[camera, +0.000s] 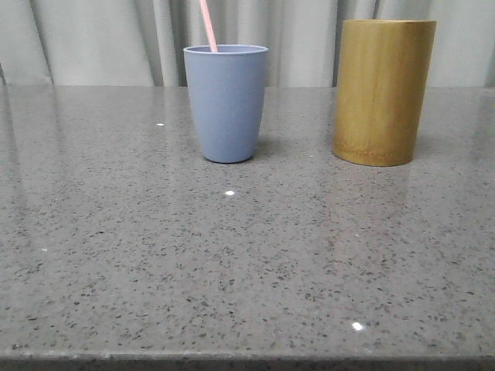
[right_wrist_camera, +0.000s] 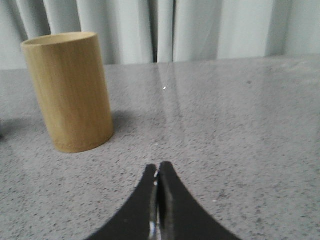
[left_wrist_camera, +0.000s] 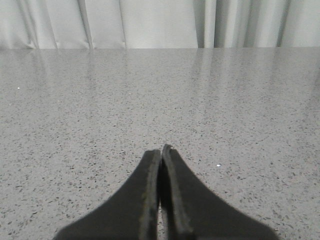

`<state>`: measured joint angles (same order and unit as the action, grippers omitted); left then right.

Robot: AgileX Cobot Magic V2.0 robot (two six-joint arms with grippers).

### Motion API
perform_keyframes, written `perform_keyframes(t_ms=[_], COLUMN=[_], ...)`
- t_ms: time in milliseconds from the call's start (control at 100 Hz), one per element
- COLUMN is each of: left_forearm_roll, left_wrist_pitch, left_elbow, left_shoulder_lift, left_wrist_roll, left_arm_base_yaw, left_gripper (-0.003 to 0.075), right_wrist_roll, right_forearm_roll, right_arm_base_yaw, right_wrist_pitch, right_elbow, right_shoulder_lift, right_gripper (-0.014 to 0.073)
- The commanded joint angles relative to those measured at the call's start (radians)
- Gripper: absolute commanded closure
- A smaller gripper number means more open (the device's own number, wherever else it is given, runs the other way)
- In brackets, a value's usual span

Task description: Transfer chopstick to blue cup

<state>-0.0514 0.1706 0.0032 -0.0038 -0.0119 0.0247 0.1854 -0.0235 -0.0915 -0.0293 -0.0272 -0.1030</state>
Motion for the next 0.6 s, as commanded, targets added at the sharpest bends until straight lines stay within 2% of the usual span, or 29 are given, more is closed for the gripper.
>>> perform_keyframes(t_ms=[0,270,590], left_forearm_roll=[-0.010,-0.010,-0.010], left_wrist_pitch=[-0.076,-0.076,-0.076], left_elbow=[0.009,0.009,0.009], left_shoulder_lift=[-0.035,-0.035,-0.035], left_wrist_roll=[-0.003,-0.003,-0.003], left_arm_base_yaw=[-0.002,-0.002,-0.002], left_gripper=[0.0739,0.0739,0.0739], right_wrist_roll=[-0.002,-0.002,-0.002], right_forearm_roll=[-0.019,-0.019,-0.019], right_arm_base_yaw=[0.027,0.044,0.044], right_wrist_pitch=[-0.054,0.089,0.092], right_elbow=[-0.001,-0.001,-0.001], right_shoulder_lift=[0.028,0.134,0.134], right_gripper=[0.0653,0.0653,0.0653])
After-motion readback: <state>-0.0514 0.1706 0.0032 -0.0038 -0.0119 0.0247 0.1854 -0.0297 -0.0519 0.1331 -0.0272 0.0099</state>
